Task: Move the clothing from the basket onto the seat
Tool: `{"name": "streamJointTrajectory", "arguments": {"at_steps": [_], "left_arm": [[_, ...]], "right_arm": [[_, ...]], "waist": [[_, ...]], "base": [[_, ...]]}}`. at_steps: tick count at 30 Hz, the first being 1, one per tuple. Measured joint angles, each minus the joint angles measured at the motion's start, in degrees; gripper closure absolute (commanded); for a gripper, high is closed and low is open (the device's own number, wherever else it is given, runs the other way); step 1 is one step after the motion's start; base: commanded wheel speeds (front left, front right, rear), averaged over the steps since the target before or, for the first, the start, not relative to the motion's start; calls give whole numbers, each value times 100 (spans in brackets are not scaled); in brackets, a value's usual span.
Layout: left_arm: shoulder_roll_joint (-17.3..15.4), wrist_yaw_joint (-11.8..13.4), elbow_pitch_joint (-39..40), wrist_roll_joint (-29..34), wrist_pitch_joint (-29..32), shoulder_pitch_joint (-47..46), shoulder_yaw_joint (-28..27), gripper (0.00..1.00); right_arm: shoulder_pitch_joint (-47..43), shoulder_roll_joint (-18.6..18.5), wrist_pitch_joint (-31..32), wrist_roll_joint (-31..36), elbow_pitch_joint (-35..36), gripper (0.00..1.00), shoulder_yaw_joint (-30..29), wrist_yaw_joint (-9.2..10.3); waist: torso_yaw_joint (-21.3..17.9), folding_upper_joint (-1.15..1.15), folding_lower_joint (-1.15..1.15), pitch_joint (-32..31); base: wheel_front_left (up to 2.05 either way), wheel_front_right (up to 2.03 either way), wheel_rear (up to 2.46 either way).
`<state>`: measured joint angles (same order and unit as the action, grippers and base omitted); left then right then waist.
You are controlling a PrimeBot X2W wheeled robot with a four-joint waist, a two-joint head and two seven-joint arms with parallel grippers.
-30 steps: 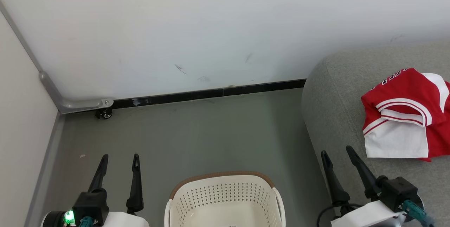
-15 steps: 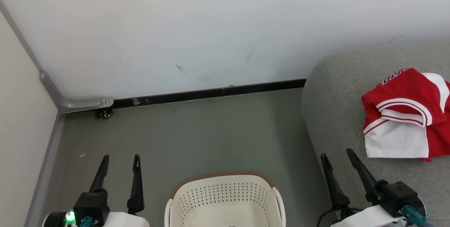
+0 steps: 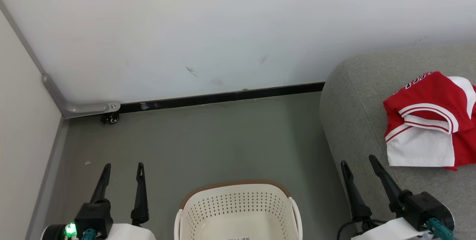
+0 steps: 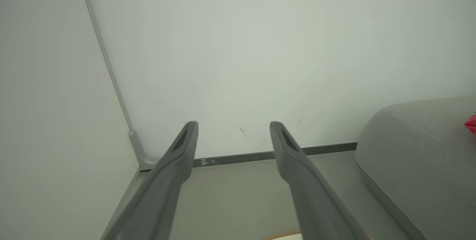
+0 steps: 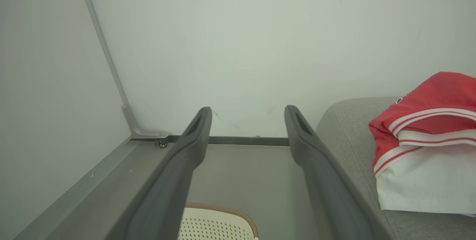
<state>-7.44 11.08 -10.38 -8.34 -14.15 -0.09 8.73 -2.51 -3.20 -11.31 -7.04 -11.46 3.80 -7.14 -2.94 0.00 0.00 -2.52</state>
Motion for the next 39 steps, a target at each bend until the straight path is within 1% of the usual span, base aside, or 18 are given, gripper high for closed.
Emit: {"name": "streamJointTrajectory", "arguments": {"at_steps": [14,16,20,21,26,31,39], "left_arm": [[-26,11,-57,41,0,0,11,0],[-21,55,-75,42,0,0,7,0],[-2,59,-102,32,0,0,-9,0],[2,56,-122,31,1,3,-8,100],[112,49,-431,19,8,197,33,100],[136,-9,-511,-126,65,225,-45,100],[190,-145,-714,-740,364,48,-374,100]], "right_arm": [[-106,29,82,10,203,0,0,0],[-107,34,108,11,224,0,-2,0],[-107,40,123,34,263,0,-25,0],[-108,41,122,35,242,100,-22,2],[-248,57,123,33,-74,100,30,8],[-331,65,122,-89,-88,100,58,8],[-354,67,118,-724,73,100,163,8]], "waist": [[-17,0,0,60],[-17,0,0,66],[-13,0,0,74],[-12,0,0,76],[-12,0,0,77],[-13,0,0,80],[-6,0,0,91]], "base": [[0,0,0],[0,0,0],[0,0,0],[0,0,0],[0,0,0],[0,0,0],[0,0,0]]}}
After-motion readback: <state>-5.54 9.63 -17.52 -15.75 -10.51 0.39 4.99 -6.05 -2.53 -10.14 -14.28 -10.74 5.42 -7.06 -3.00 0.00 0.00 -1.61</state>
